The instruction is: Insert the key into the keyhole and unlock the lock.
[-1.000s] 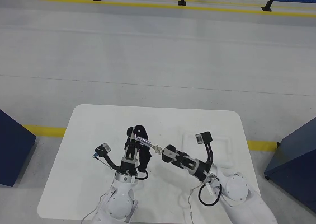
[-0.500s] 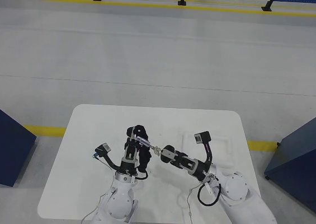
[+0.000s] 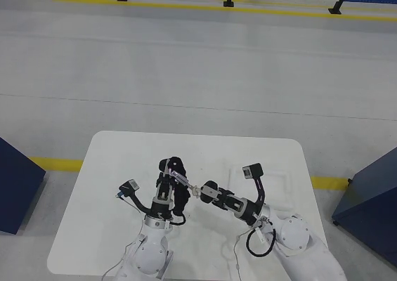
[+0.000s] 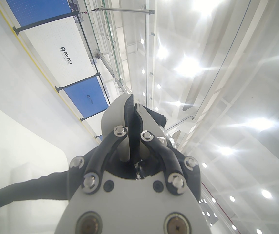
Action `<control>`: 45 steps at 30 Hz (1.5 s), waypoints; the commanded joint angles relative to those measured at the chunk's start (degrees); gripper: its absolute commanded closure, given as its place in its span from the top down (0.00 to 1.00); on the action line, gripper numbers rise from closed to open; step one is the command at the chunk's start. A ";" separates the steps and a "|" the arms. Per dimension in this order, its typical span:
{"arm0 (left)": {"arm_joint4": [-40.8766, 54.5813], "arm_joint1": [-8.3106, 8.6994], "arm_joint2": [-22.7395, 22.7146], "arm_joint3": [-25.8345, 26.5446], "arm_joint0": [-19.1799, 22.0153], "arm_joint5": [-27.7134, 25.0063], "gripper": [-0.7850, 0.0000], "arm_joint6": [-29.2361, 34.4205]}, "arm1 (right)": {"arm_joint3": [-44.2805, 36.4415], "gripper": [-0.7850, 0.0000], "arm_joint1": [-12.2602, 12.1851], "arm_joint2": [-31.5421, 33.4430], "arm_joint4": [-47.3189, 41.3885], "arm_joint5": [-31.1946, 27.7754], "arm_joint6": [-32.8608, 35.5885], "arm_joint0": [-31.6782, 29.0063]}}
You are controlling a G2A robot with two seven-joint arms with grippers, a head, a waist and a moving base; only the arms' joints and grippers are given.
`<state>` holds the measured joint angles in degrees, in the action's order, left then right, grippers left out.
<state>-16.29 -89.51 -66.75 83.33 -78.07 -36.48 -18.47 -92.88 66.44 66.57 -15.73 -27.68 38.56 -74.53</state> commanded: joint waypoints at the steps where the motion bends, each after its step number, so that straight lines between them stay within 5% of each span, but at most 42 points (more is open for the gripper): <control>1: -0.04 -0.02 -0.03 -0.01 0.01 0.00 0.00 -0.06 | 0.15 0.00 -0.04 0.28 -0.15 -0.08 -0.07 -0.35; 45: -0.55 -0.39 -0.25 -0.15 -0.09 -0.13 0.00 -0.09 | 1.13 0.00 0.34 -1.01 0.06 1.03 0.26 0.00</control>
<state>-16.83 -89.89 -67.00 83.16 -78.15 -36.61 -18.53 -91.87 66.81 65.38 -15.53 -26.54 38.94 -74.27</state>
